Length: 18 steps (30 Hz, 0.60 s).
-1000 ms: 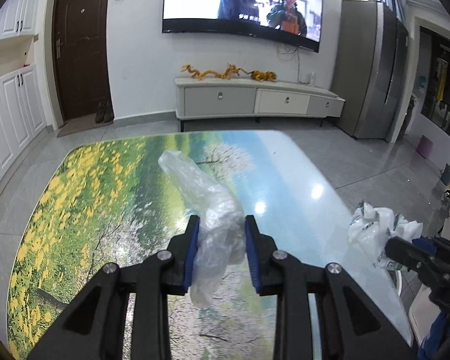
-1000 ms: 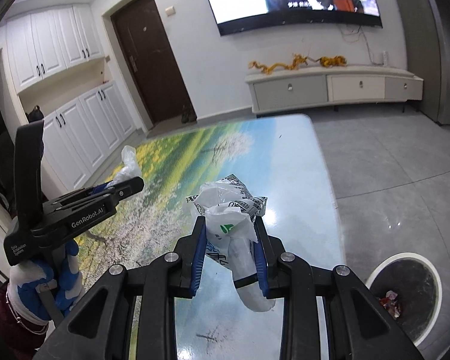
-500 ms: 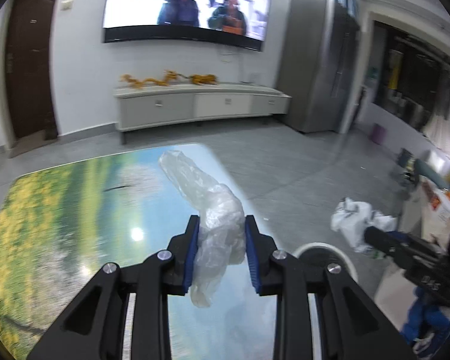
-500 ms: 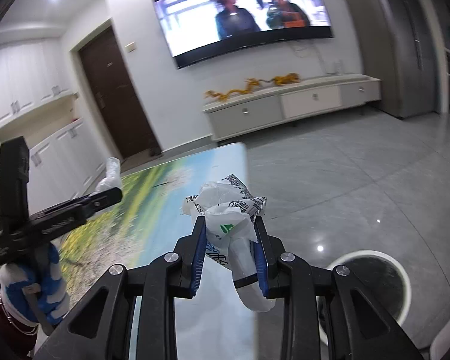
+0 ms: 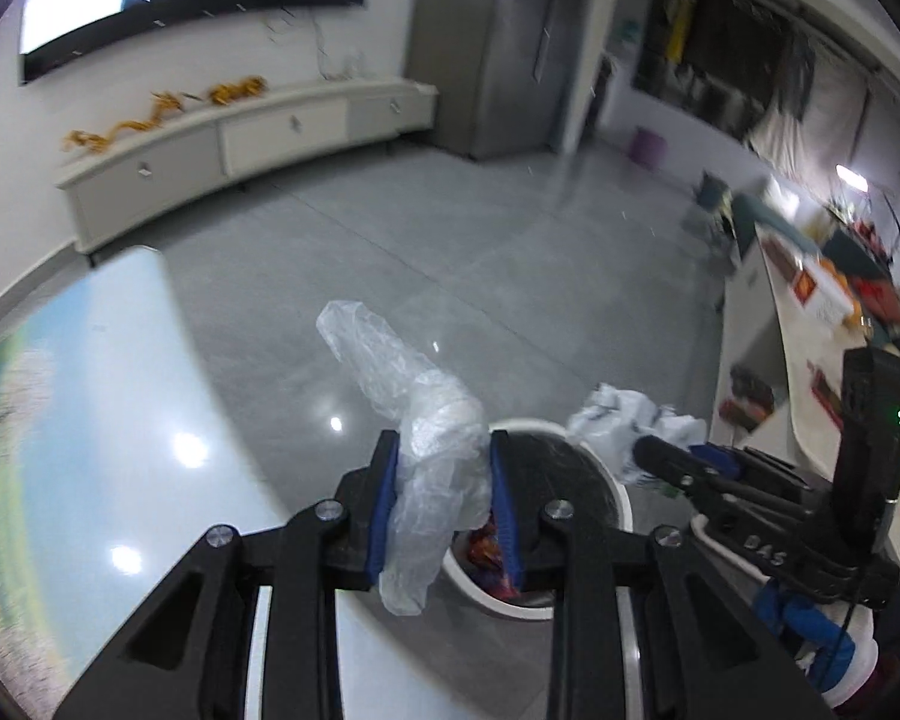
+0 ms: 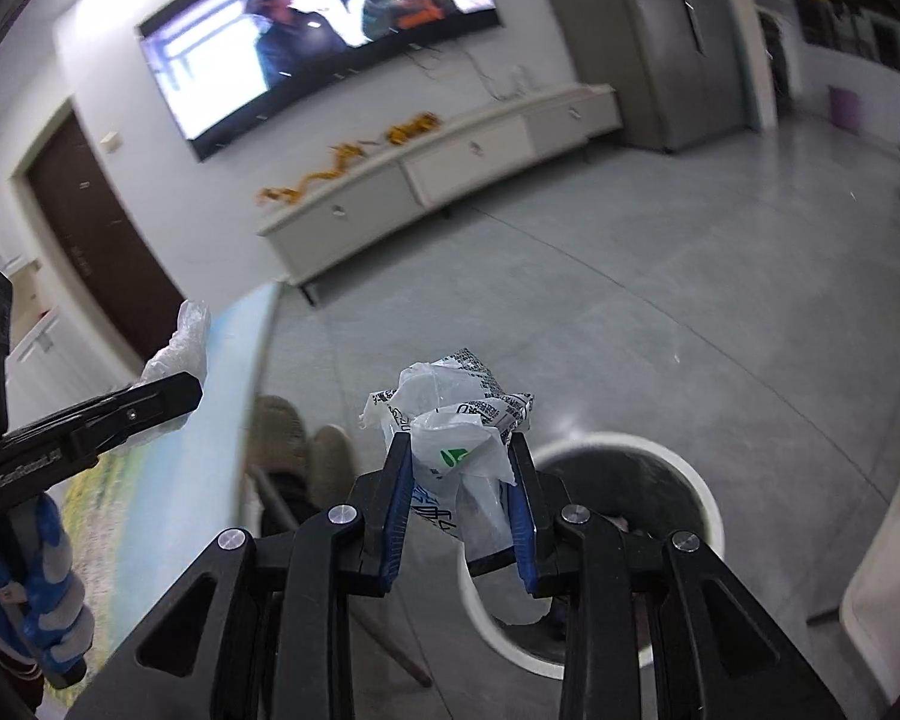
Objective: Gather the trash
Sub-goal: 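Carry both bags over the bin and open both tools to drop them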
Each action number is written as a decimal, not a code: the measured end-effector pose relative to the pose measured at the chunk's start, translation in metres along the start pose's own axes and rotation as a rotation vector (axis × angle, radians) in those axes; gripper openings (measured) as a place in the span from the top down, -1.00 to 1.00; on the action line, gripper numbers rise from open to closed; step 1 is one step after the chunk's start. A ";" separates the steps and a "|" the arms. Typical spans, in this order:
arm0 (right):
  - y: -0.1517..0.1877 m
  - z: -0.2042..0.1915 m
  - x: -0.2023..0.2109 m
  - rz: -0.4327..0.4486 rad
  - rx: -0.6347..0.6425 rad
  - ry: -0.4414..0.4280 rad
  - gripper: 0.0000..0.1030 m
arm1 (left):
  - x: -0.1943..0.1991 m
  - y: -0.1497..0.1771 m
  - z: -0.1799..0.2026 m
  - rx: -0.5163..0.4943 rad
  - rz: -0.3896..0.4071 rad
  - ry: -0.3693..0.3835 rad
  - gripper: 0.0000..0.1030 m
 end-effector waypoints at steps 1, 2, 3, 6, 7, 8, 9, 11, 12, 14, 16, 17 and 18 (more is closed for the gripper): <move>0.003 0.009 -0.009 -0.019 -0.018 0.011 0.43 | -0.012 0.001 0.005 -0.006 -0.023 0.003 0.47; 0.005 0.016 -0.015 -0.033 -0.030 0.018 0.42 | -0.024 0.002 0.010 -0.009 -0.049 0.005 0.46; 0.009 0.023 -0.024 -0.053 -0.042 0.028 0.42 | -0.037 0.004 0.014 -0.007 -0.078 0.009 0.46; 0.019 0.042 -0.045 -0.103 -0.067 0.060 0.40 | -0.072 0.007 0.025 0.007 -0.148 0.037 0.44; 0.022 0.047 -0.051 -0.117 -0.074 0.067 0.39 | -0.080 0.008 0.028 0.005 -0.162 0.040 0.44; 0.025 0.053 -0.059 -0.133 -0.083 0.079 0.38 | -0.086 0.009 0.031 0.003 -0.175 0.043 0.44; 0.027 0.057 -0.062 -0.142 -0.089 0.087 0.33 | -0.095 0.010 0.036 0.004 -0.195 0.053 0.43; 0.033 0.065 -0.070 -0.163 -0.103 0.105 0.31 | -0.105 0.012 0.043 0.007 -0.223 0.064 0.39; 0.035 0.069 -0.075 -0.175 -0.109 0.113 0.30 | -0.111 0.015 0.045 0.007 -0.237 0.072 0.34; 0.040 0.077 -0.081 -0.194 -0.116 0.128 0.23 | -0.118 0.016 0.048 0.011 -0.254 0.081 0.08; 0.044 0.083 -0.088 -0.215 -0.126 0.143 0.09 | -0.125 0.016 0.052 0.018 -0.263 0.084 -0.10; 0.046 0.086 -0.090 -0.220 -0.129 0.151 0.05 | -0.128 0.016 0.053 0.020 -0.268 0.085 -0.10; 0.048 0.089 -0.092 -0.226 -0.134 0.160 0.01 | -0.130 0.018 0.053 0.024 -0.276 0.089 -0.10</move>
Point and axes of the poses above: each gripper's, at about its wrist camera, not at the fingertips, and x roughly against the way its jaws point, z to its right, y to its underside, the point moved 7 cm from there along -x, roughly the way its jaws point, and after that the axes turned 4 degrees about y, right-handed, at the moved point
